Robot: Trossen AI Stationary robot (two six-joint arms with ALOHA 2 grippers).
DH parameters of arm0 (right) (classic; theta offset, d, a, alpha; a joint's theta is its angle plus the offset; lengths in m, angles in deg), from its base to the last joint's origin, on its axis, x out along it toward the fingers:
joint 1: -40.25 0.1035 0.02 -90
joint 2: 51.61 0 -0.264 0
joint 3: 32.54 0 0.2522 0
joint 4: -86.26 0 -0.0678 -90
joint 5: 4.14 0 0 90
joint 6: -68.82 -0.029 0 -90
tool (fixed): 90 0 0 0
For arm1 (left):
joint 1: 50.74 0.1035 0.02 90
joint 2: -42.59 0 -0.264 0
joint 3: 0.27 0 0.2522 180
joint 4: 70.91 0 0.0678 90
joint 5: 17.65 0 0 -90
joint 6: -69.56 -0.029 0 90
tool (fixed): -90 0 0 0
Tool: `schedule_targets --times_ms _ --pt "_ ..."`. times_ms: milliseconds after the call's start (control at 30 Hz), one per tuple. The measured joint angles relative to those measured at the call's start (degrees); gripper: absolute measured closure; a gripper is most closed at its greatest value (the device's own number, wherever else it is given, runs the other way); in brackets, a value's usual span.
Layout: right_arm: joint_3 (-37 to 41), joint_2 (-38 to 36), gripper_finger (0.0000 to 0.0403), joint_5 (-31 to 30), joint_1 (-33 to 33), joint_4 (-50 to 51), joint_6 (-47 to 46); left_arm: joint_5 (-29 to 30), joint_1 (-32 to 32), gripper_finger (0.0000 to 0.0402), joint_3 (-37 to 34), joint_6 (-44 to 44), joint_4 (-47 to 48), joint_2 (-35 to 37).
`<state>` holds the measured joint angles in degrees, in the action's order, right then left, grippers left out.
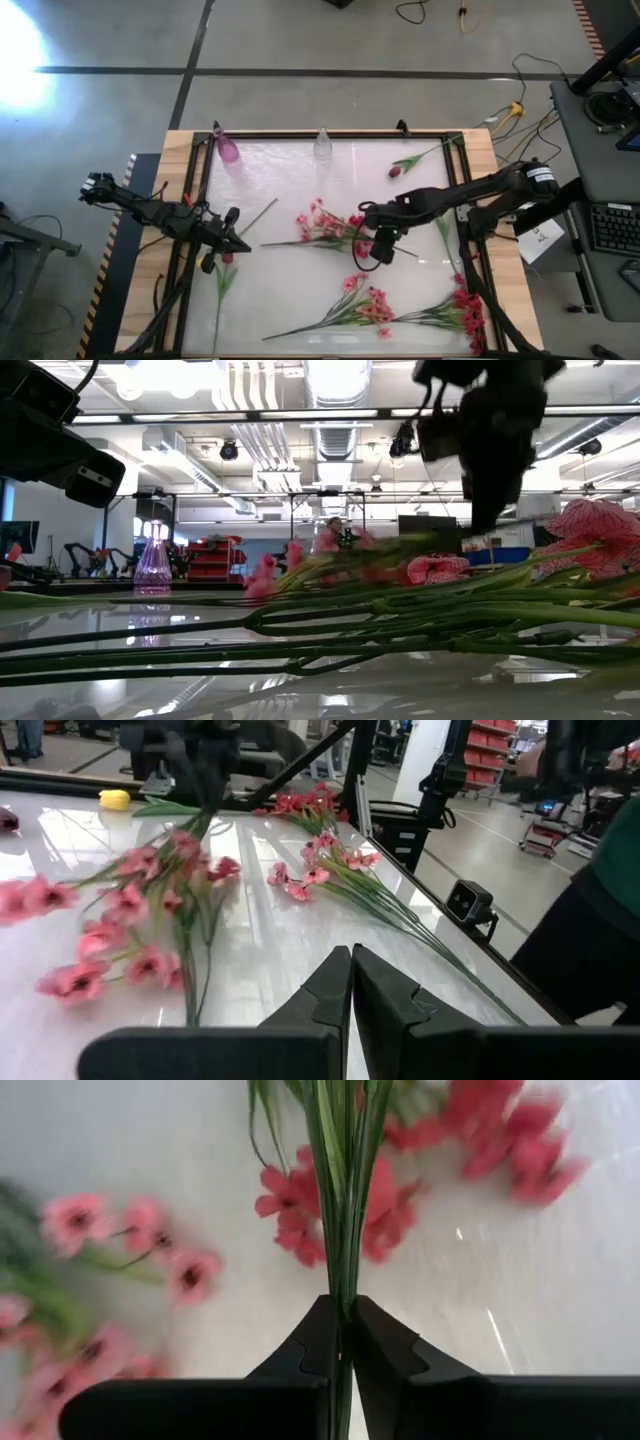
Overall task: Sort flowers into vase by color
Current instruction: Put the top pink flowers into the transparent vase
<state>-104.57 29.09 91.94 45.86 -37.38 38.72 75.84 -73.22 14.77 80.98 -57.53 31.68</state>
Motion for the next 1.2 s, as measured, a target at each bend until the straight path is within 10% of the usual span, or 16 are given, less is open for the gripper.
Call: schedule_targets --times_ms 300,933,1200 --pt "-13.38 -0.56 0.0387 -0.98 -2.16 -0.34 4.13 7.41 0.0 0.0402 -0.02 5.35 -7.64 0.02" --pt "-4.55 13.8 0.0388 -10.69 -34.25 -91.82 22.48 16.76 0.0 0.0402 -0.02 14.34 -47.5 -1.96" --pt "-9.51 25.62 0.0388 -10.16 -37.45 -101.43 22.93 27.17 -0.02 0.0402 -0.02 14.18 -47.17 -7.58"
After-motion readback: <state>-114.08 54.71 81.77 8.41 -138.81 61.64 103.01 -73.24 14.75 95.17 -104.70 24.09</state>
